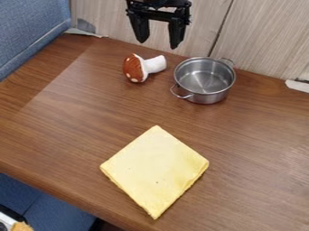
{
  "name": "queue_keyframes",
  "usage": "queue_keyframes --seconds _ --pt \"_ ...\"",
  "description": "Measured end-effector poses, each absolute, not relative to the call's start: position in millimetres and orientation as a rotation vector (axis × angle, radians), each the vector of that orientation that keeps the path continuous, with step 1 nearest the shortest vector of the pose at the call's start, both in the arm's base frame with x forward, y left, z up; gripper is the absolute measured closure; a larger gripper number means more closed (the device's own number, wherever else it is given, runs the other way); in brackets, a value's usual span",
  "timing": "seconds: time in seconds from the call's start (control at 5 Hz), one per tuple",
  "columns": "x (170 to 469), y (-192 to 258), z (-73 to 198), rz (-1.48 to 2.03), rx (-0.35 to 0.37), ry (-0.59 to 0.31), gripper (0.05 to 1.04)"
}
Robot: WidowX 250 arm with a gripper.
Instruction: Move the yellow towel to the left side of the table
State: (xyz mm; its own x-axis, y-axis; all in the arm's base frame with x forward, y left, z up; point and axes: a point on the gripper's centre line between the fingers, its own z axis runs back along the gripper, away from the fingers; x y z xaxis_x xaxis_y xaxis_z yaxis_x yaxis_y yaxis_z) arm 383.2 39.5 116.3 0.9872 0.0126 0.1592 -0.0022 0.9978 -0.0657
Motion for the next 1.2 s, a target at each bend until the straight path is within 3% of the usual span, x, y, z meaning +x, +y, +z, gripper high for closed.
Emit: queue_keyframes --seconds 0.4,0.6,1.0,1.2 --pt "365.1 27.2 86.7 0.018 -0.093 -0.082 0.083" --pt "356.0 16.3 92.2 -0.018 -0.058 -0.094 0.083" --pt "302.7 -12.3 95.3 -0.101 0.011 -0.114 0.083" --pt "274.9 -23.7 83.5 -0.154 0.006 -0.100 0.083"
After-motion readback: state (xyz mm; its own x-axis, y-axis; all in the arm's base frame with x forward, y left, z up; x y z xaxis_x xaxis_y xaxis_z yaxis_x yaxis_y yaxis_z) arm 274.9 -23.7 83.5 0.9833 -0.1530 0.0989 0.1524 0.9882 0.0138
